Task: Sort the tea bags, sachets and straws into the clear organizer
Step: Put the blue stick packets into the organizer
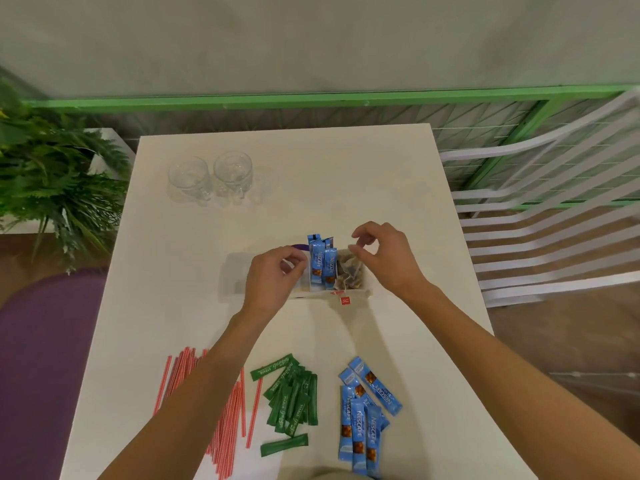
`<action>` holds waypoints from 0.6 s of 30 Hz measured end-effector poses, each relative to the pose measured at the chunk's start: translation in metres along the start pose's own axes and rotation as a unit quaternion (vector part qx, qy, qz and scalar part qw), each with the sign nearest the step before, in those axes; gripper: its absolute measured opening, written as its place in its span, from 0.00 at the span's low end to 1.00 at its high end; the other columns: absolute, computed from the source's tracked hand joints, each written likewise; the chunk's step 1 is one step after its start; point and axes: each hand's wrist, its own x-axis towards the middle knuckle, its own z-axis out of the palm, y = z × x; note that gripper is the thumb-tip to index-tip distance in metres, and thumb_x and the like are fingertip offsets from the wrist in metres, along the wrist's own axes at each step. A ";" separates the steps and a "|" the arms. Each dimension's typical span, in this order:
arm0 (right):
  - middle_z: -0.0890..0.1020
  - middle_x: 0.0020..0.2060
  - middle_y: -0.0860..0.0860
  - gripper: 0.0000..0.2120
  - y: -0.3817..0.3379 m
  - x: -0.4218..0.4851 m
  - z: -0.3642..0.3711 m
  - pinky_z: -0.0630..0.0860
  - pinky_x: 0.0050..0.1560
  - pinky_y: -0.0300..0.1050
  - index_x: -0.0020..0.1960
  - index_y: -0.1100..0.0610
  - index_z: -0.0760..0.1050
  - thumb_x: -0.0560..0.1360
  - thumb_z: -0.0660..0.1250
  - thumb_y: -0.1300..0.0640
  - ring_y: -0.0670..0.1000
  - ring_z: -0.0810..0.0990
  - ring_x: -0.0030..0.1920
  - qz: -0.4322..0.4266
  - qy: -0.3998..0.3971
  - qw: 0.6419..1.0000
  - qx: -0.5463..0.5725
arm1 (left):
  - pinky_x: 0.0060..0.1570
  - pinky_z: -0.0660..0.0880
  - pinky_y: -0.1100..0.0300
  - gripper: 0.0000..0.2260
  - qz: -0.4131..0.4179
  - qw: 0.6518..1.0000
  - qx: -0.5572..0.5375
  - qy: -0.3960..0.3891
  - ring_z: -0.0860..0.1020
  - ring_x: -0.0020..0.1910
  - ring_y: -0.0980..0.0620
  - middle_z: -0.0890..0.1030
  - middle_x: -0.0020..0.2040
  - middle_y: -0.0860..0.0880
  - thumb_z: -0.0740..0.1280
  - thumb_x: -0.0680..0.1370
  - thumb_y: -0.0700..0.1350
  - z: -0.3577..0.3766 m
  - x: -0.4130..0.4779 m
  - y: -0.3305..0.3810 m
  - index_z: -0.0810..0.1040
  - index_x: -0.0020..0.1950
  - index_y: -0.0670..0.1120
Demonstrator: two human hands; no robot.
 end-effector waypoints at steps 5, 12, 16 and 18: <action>0.82 0.35 0.50 0.02 0.009 -0.039 -0.011 0.69 0.36 0.29 0.44 0.56 0.79 0.75 0.70 0.59 0.43 0.78 0.36 0.048 0.032 0.992 0.112 | 0.39 0.79 0.58 0.05 -0.001 0.998 -0.050 -0.023 0.78 0.36 0.55 0.82 0.37 0.56 0.71 0.74 0.39 0.010 -0.038 0.002 0.83 0.43 0.49; 0.83 0.29 0.50 0.06 0.039 -0.094 0.004 0.72 0.33 0.40 0.39 0.54 0.80 0.75 0.70 0.57 0.49 0.78 0.30 0.134 -0.051 0.982 0.125 | 0.38 0.80 0.52 0.04 -0.034 0.994 -0.073 -0.074 0.78 0.32 0.55 0.82 0.33 0.54 0.70 0.76 0.42 0.040 -0.088 -0.004 0.82 0.42 0.50; 0.84 0.32 0.50 0.05 0.056 -0.125 0.023 0.78 0.38 0.44 0.40 0.56 0.82 0.74 0.70 0.57 0.50 0.82 0.34 0.164 -0.131 0.976 0.050 | 0.39 0.80 0.56 0.04 -0.030 0.989 0.007 -0.143 0.79 0.33 0.57 0.82 0.36 0.57 0.70 0.75 0.45 0.059 -0.113 -0.013 0.82 0.43 0.53; 0.83 0.35 0.50 0.04 0.064 -0.139 0.036 0.79 0.42 0.45 0.42 0.56 0.82 0.73 0.71 0.56 0.49 0.80 0.36 0.173 -0.166 0.971 -0.009 | 0.40 0.78 0.59 0.03 -0.033 0.983 0.055 -0.174 0.78 0.33 0.59 0.81 0.38 0.58 0.70 0.75 0.46 0.067 -0.122 -0.018 0.81 0.46 0.54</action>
